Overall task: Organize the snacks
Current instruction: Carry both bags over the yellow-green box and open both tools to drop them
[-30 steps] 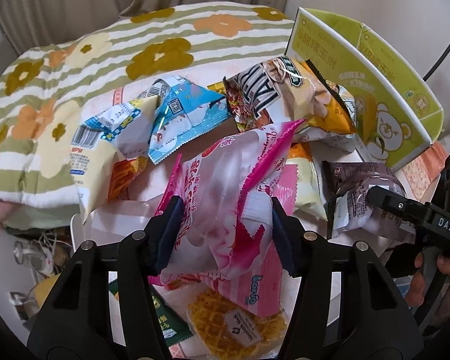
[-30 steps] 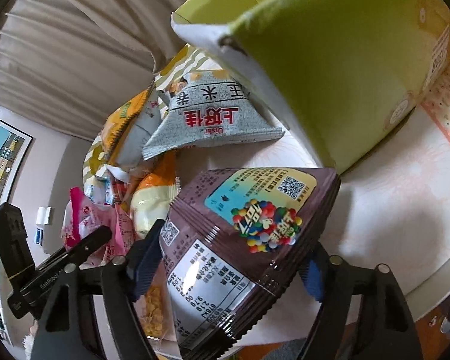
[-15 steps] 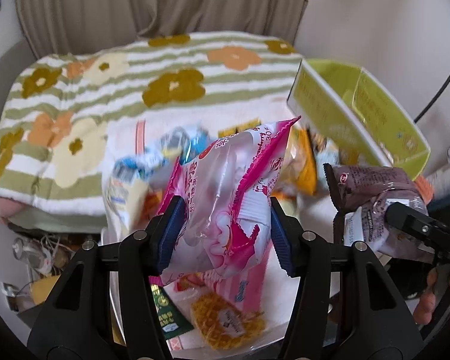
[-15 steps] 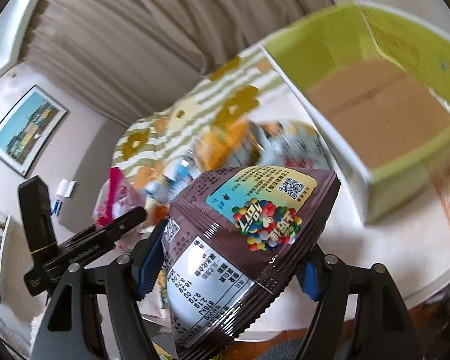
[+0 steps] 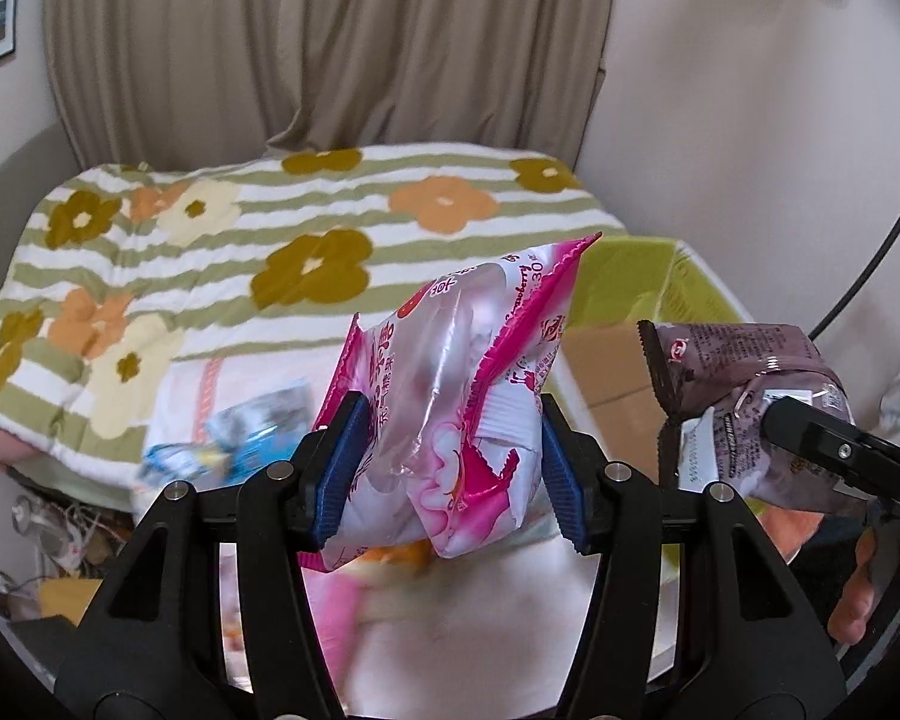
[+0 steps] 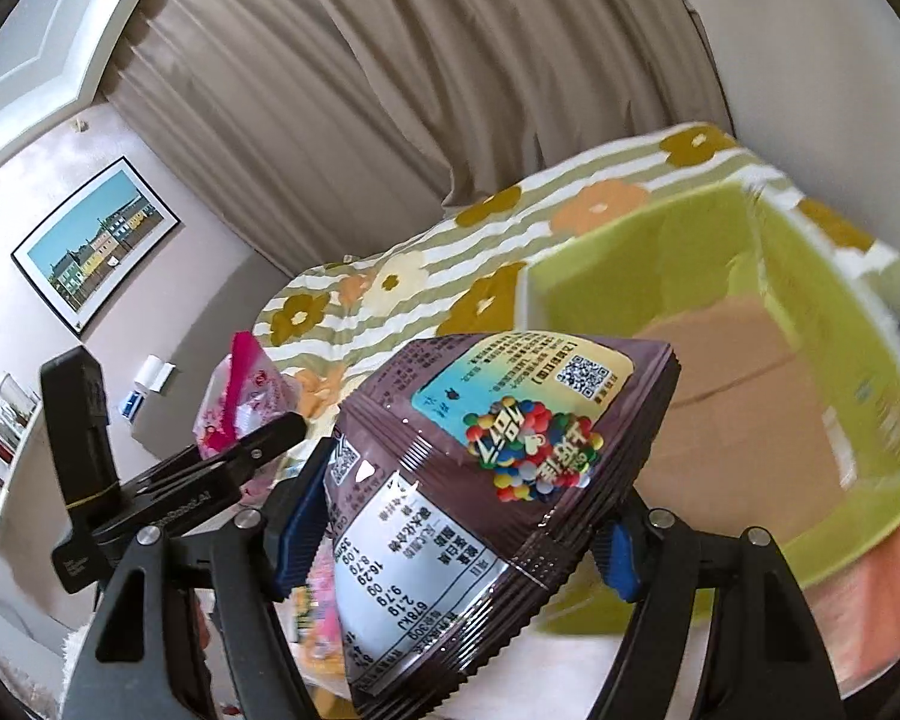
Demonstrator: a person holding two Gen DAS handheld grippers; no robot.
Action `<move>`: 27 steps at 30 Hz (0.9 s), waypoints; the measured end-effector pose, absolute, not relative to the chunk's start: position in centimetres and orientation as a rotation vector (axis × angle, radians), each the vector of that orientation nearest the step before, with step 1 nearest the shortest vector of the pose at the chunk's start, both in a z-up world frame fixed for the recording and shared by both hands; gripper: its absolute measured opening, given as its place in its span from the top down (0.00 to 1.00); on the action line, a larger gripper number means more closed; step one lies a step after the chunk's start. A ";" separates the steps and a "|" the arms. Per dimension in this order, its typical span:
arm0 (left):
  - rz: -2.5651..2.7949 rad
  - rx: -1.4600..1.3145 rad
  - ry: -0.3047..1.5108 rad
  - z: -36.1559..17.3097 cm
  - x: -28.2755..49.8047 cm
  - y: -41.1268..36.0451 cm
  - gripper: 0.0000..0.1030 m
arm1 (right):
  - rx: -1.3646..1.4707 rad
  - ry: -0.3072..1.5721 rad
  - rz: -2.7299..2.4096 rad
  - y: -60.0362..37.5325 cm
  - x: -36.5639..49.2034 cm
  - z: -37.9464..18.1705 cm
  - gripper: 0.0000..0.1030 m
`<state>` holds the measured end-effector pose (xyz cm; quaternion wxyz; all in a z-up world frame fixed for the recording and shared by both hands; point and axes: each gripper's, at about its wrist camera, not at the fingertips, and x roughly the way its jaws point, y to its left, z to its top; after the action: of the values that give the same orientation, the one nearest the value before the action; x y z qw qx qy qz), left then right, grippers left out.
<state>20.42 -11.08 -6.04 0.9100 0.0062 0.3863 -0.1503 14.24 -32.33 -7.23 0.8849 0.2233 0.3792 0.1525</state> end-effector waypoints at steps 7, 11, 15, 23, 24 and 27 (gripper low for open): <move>-0.335 -0.008 0.825 -6.9 21.8 -19.5 0.50 | 0.355 0.801 0.258 -38.9 16.7 -6.8 0.32; -0.348 0.008 0.873 -8.5 22.7 -23.3 0.50 | 0.308 0.800 0.217 -41.2 18.2 -6.8 0.32; -0.373 0.049 0.941 -10.6 23.7 -26.1 0.50 | 0.276 0.806 0.172 -42.7 19.2 -7.6 0.32; -0.425 0.189 0.990 -12.7 24.1 -28.8 0.24 | 0.249 0.847 0.107 -44.2 20.2 -8.9 0.32; -0.414 0.212 0.987 -12.7 24.1 -29.0 0.04 | 0.246 0.848 0.100 -44.2 20.2 -9.0 0.32; -0.416 0.214 0.966 -12.2 23.7 -28.3 0.00 | 0.227 0.864 0.090 -44.5 20.6 -9.2 0.32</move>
<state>23.67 -28.26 -12.25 0.8594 0.1018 0.4603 -0.1980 20.57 -44.50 -9.21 0.9008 0.1099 0.4178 0.0436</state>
